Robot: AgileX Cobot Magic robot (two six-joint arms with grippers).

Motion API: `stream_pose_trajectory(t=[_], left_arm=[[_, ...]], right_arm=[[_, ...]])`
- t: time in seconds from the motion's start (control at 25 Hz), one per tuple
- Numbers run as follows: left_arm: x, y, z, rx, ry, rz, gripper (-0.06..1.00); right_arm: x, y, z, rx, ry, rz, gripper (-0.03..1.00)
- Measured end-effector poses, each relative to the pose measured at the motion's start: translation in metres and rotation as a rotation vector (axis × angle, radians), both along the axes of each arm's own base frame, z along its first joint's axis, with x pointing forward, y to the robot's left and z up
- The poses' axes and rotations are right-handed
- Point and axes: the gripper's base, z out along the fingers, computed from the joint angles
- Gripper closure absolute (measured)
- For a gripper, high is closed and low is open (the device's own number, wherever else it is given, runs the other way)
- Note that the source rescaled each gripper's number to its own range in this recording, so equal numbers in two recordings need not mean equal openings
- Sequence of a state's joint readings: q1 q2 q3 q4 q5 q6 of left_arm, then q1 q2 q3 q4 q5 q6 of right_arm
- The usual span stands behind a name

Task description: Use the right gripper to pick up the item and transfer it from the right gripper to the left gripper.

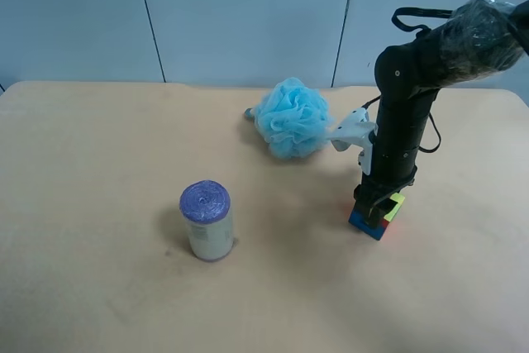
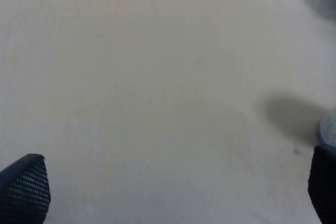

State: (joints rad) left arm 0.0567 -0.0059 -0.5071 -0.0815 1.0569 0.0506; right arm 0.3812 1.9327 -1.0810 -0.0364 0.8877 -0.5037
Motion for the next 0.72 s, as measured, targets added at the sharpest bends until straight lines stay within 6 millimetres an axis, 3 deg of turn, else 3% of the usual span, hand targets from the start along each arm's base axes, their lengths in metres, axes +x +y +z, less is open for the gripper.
stream_pose_trajectory(t=[0.36,0.56,0.72], left_arm=[[0.0,0.0,0.0,0.0,0.0,0.0,-0.06],[0.0,0.0,0.0,0.0,0.0,0.0,-0.06],[0.0,0.0,0.0,0.0,0.0,0.0,-0.06]], right_arm=[[0.005,-0.001,0.01,-0.047,0.015,-0.008,0.97],[0.018,0.005,0.043,-0.021,-0.028,-0.064,0.97],[0.014,0.008,0.077,0.042,-0.085,-0.089,0.97]])
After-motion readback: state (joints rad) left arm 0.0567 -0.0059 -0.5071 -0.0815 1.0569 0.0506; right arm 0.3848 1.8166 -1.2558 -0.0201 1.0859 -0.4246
